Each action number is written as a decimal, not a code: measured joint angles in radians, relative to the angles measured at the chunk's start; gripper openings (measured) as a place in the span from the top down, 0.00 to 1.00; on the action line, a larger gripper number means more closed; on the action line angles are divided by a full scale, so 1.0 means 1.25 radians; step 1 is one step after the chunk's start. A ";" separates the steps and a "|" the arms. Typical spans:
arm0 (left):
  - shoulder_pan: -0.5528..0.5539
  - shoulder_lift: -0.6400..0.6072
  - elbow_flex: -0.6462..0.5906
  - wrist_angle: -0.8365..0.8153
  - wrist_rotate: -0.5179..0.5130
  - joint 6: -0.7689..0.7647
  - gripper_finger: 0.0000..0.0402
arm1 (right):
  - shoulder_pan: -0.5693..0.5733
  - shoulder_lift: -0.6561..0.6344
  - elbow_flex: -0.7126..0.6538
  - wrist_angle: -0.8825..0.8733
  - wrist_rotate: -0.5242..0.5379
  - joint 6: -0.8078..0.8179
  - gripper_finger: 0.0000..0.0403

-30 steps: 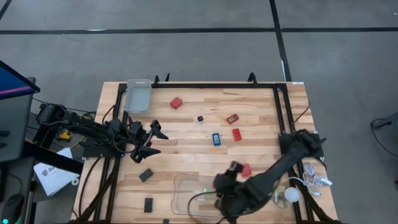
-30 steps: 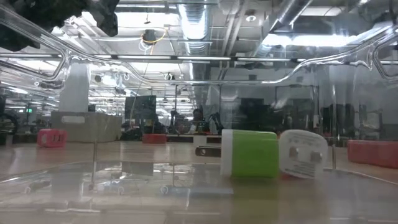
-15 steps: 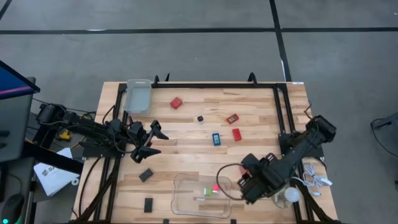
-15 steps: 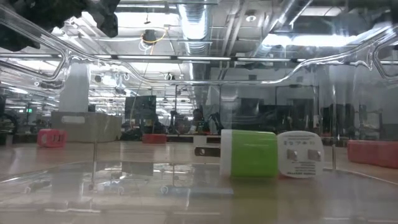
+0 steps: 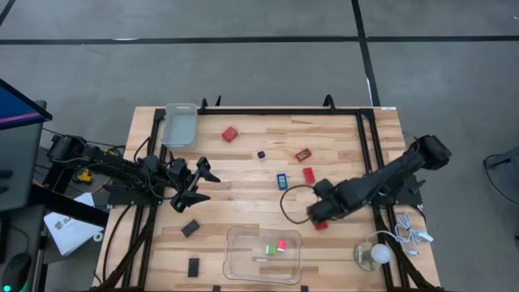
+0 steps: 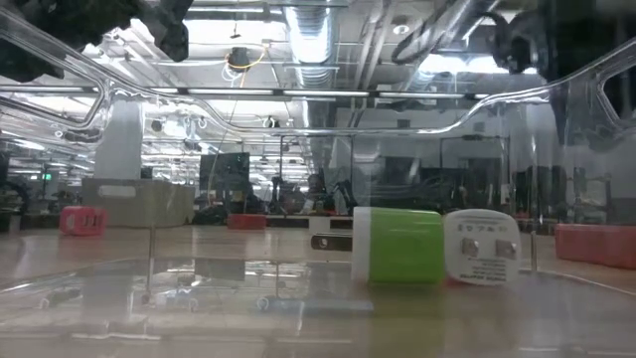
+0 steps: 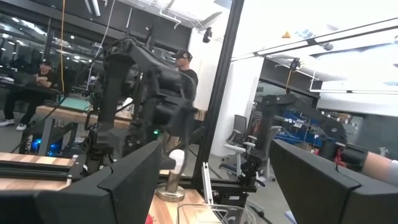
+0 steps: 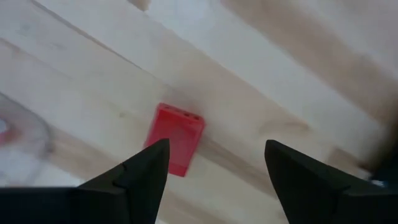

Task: Pick & Place Office items
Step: Put the bottom red charger adapter into the transparent bin

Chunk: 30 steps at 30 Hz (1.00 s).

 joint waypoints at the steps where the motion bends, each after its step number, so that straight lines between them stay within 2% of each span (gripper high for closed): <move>1: 0.000 0.000 0.000 0.000 0.000 0.000 0.26 | -0.007 -0.021 -0.027 0.032 -0.012 0.003 0.36; 6: 0.000 0.000 0.000 0.000 0.000 0.000 0.26 | -0.016 -0.114 -0.149 0.157 -0.048 0.069 0.36; 11: 0.000 0.000 0.000 0.000 0.000 0.001 0.26 | -0.002 -0.133 -0.219 0.287 -0.060 0.121 0.36; 21: 0.000 0.000 0.000 -0.002 0.000 0.002 0.26 | 0.000 -0.010 -0.223 0.358 -0.111 0.096 0.36; 30: 0.000 0.000 0.000 -0.001 0.000 0.003 0.26 | -0.002 0.056 -0.226 0.399 -0.147 0.101 0.36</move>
